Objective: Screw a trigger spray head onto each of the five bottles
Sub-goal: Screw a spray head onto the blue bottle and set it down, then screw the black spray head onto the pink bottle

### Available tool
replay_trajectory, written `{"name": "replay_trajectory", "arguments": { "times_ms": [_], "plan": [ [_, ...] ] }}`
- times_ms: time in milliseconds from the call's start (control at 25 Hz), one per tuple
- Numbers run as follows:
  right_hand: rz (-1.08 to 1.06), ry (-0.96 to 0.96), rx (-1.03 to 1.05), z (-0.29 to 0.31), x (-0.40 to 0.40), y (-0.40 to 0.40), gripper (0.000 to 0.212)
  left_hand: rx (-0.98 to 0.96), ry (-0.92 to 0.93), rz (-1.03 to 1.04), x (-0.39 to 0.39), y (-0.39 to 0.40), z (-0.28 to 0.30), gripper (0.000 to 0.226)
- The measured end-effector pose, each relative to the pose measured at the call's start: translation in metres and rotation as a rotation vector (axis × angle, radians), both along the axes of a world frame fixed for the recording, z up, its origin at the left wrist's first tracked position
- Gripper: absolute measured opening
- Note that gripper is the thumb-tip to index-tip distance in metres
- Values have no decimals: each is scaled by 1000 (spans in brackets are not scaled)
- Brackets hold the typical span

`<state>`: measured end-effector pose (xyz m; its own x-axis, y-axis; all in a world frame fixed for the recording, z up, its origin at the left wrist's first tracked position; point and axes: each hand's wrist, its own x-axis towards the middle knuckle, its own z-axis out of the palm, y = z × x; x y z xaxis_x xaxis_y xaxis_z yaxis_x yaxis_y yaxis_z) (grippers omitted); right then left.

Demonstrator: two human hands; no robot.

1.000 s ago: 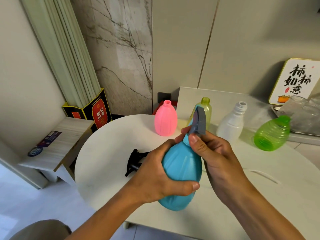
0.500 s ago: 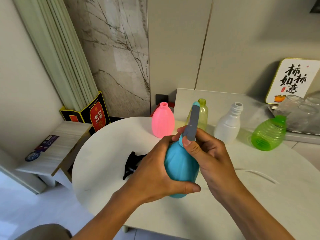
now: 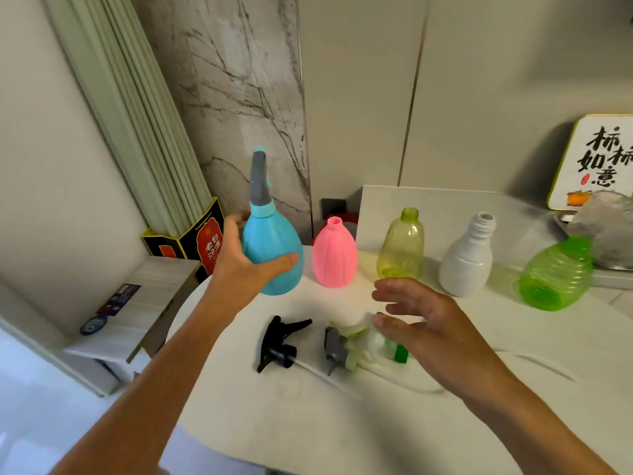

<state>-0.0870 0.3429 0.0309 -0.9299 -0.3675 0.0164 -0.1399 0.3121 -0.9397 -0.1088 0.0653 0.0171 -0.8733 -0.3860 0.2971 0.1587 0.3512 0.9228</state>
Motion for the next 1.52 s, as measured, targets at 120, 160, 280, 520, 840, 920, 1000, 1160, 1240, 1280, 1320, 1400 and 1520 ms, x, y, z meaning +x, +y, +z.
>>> {"name": "replay_trajectory", "arguments": {
  "times_ms": [120,160,280,520,840,920,1000,1160,1240,1280,1320,1400,1520],
  "plan": [
    [31,112,96,-5,4,0,38,71,-76,36,-25,-29,-33,87],
    [45,157,151,-7,5,0,39,81,-108,28,-30,-35,-45,89],
    [76,219,258,-11,7,-2,39,66,-124,22,-43,-50,-66,82],
    [154,237,253,-12,12,-7,40,45,-94,66,-61,-77,-81,87],
    [166,467,486,-16,12,-14,36,49,-215,15,-47,-82,-79,97],
    [175,613,622,-19,12,-25,32,-11,-312,43,-35,-86,-77,99],
    [223,691,705,-28,14,-44,32,-129,-441,122,-21,-89,-73,93],
    [260,802,912,-62,29,-106,50,-269,-328,421,7,-81,-45,29],
    [297,782,1028,-78,35,-130,52,-213,-204,422,15,-68,-29,17],
    [316,783,1081,-82,37,-138,49,-205,-176,385,19,-60,-24,16],
    [316,815,1126,-85,39,-144,45,-213,-162,342,22,-52,-21,15],
    [262,852,1181,-86,44,-147,37,-250,-137,258,25,-33,-18,15],
    [265,784,1093,-83,44,-132,41,-286,-105,178,19,-10,-15,15]
  ]
}}
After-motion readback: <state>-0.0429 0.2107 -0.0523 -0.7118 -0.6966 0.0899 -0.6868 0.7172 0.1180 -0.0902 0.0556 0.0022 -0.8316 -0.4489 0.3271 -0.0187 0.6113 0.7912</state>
